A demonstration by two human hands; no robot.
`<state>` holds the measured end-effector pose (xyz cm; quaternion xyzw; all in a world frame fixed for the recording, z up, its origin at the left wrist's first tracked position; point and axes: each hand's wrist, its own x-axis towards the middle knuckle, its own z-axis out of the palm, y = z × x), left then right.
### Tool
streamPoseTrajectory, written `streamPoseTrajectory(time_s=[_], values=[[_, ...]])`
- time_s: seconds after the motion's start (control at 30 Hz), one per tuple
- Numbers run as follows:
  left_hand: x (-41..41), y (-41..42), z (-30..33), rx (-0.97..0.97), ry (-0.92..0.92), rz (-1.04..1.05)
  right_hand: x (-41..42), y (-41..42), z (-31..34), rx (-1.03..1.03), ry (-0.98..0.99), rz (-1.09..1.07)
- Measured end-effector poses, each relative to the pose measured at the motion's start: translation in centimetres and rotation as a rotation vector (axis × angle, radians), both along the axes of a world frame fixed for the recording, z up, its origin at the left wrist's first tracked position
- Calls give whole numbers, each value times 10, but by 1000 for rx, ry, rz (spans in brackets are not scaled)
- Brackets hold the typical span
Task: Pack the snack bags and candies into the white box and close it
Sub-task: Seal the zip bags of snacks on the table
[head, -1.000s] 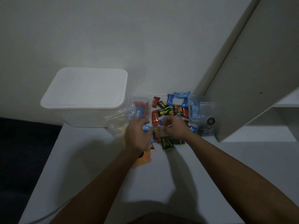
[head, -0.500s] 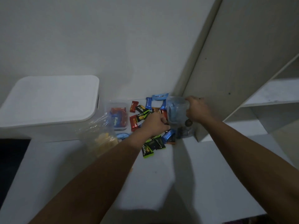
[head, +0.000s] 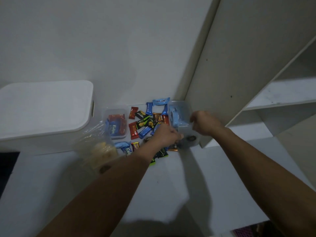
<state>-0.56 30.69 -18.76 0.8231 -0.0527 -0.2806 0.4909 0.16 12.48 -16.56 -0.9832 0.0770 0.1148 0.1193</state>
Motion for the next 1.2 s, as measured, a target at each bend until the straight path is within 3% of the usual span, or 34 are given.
streamPoseTrajectory(time_s=[0.3, 0.53, 0.73, 0.93, 1.07, 1.2], values=[[-39, 0, 3, -162, 221, 244, -80, 31, -6, 269, -66, -43], [-59, 6, 0, -184, 308, 264, -118, 43, -17, 508, -118, -147], [-68, 8, -4, -172, 255, 204, -136, 37, -18, 826, -44, -318], [-74, 8, -3, -62, 91, 100, -140, 37, -19, 727, -114, -376], [-73, 8, 0, -19, 43, 96, -140, 38, -19, 487, -351, -354], [-70, 7, 6, -27, -3, 75, -143, 37, -16, 424, -492, -333]])
